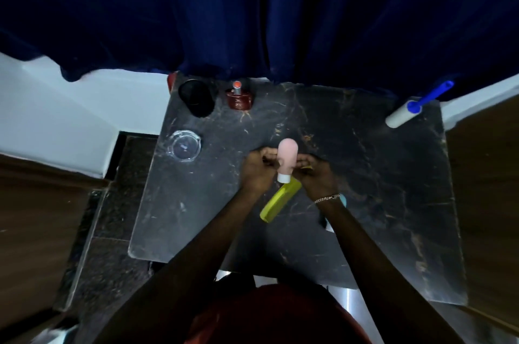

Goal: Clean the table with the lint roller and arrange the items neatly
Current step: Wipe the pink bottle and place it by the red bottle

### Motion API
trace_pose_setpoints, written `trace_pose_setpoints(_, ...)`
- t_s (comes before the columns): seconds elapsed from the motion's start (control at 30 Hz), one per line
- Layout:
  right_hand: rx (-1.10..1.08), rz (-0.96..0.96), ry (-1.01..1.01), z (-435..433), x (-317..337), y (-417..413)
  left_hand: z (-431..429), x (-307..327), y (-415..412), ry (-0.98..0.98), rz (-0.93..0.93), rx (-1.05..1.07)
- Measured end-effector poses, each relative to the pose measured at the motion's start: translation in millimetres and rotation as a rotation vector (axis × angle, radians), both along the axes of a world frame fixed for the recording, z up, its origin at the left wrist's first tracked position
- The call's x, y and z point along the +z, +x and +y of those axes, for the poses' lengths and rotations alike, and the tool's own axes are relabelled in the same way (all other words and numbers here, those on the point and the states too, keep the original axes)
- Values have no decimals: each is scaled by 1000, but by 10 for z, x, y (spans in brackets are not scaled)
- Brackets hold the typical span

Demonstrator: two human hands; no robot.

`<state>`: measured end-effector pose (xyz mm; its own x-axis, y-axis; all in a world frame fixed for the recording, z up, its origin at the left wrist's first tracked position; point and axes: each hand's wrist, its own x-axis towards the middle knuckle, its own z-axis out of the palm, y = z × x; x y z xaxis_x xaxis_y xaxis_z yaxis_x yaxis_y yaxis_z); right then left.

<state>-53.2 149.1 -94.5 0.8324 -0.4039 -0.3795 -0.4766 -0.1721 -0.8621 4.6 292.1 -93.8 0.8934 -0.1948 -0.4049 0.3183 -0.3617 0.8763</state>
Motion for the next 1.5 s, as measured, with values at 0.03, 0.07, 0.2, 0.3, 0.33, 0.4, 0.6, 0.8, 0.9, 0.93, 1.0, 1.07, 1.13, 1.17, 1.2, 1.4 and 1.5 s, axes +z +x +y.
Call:
trace_pose_setpoints(0.03,12,-5,-6,87,-2,89,93,-2,80,3,-7,8)
trace_pose_setpoints(0.07,26,-17,-21,180,-6,178,183,-4,160,3,-20,19)
trace_pose_setpoints(0.2,47,-47,-81,450,-33,575,433,-21,480,28,-74,41)
trace_pose_setpoints(0.3,60,-10,-128,576,-77,863,549,-92,715,101,-131,31)
trace_pose_setpoints(0.33,92,-3,-189,611,-108,943,577,-123,792,135,-151,16)
trace_pose_setpoints(0.4,161,-1,-351,677,-146,1075,617,-202,925,209,-159,-45)
trace_pose_setpoints(0.6,176,19,-432,869,-284,1398,722,-403,1190,308,-184,-217)
trace_pose_setpoints(0.8,155,21,-332,1001,-456,1581,804,-523,1401,206,-173,-231)
trace_pose_setpoints(0.9,141,6,-302,1029,-542,1622,826,-588,1465,197,-178,-260)
trace_pose_setpoints(0.93,150,0,-305,1033,-561,1630,829,-612,1483,204,-169,-266)
trace_pose_setpoints(1.0,173,10,-345,1029,-606,1652,838,-658,1512,213,-156,-265)
trace_pose_setpoints(1.07,182,25,-357,1022,-653,1669,849,-685,1529,214,-161,-263)
trace_pose_setpoints(1.13,194,32,-361,1002,-693,1677,852,-690,1544,212,-181,-268)
trace_pose_setpoints(1.17,206,31,-372,989,-709,1679,852,-691,1549,212,-189,-273)
trace_pose_setpoints(1.2,221,25,-378,976,-723,1676,851,-694,1551,211,-195,-280)
trace_pose_setpoints(1.4,220,25,-361,977,-764,1643,881,-733,1526,190,-192,-288)
trace_pose_setpoints(1.5,217,20,-365,980,-794,1632,888,-749,1513,183,-192,-281)
